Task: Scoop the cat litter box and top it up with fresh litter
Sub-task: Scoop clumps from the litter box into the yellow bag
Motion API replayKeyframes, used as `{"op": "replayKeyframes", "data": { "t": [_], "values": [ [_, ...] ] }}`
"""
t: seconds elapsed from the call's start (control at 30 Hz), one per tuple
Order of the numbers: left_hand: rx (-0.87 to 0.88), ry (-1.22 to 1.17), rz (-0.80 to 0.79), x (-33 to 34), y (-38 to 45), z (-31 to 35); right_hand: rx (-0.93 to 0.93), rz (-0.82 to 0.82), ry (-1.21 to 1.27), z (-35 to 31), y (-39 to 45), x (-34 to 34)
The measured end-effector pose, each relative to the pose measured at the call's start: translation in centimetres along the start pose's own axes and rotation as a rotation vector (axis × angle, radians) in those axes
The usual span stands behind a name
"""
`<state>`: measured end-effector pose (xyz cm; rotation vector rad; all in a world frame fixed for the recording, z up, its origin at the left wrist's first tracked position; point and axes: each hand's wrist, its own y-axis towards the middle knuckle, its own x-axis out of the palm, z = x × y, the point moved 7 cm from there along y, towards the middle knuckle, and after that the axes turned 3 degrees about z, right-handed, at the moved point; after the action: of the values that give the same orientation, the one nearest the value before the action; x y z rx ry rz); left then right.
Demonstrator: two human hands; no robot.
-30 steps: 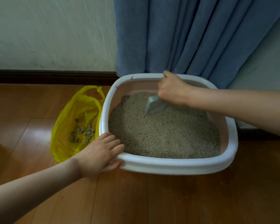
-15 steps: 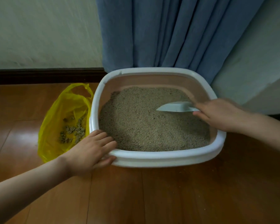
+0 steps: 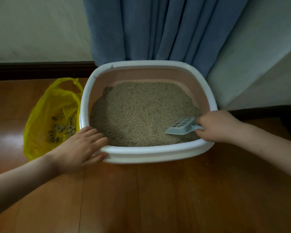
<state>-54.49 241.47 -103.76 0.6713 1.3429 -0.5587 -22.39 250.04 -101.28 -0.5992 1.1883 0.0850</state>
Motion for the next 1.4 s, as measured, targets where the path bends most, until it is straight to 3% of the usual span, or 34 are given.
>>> {"op": "replayKeyframes", "data": {
  "t": [0.17, 0.33, 0.53, 0.8, 0.97, 1.13, 1.4],
  "values": [
    [-0.005, 0.008, -0.021, 0.2, 0.0, -0.1, -0.018, 0.078, -0.033, -0.1, 0.0, -0.8],
    [-0.010, 0.018, -0.024, 0.3, 0.2, -0.1, -0.051, 0.060, 0.298, -0.1, 0.2, 0.1],
    [-0.012, 0.016, -0.015, 0.2, 0.2, 0.0, -0.068, 0.009, 0.423, -0.6, 0.9, 1.2],
    [-0.010, 0.007, -0.011, 0.1, 0.3, 0.1, -0.093, -0.003, 0.355, -1.0, 1.2, 1.1],
    [-0.010, -0.011, -0.015, -0.1, 0.3, 0.2, -0.105, 0.146, 0.272, -0.6, 1.2, -0.5],
    [-0.015, -0.048, -0.032, -0.5, 0.7, 0.2, -0.239, 0.289, 0.246, -2.9, 2.3, -3.2],
    [-0.110, -0.090, 0.005, -2.8, 0.4, -0.6, -0.478, 0.338, 0.154, -9.8, 5.9, -9.5]
  ]
}}
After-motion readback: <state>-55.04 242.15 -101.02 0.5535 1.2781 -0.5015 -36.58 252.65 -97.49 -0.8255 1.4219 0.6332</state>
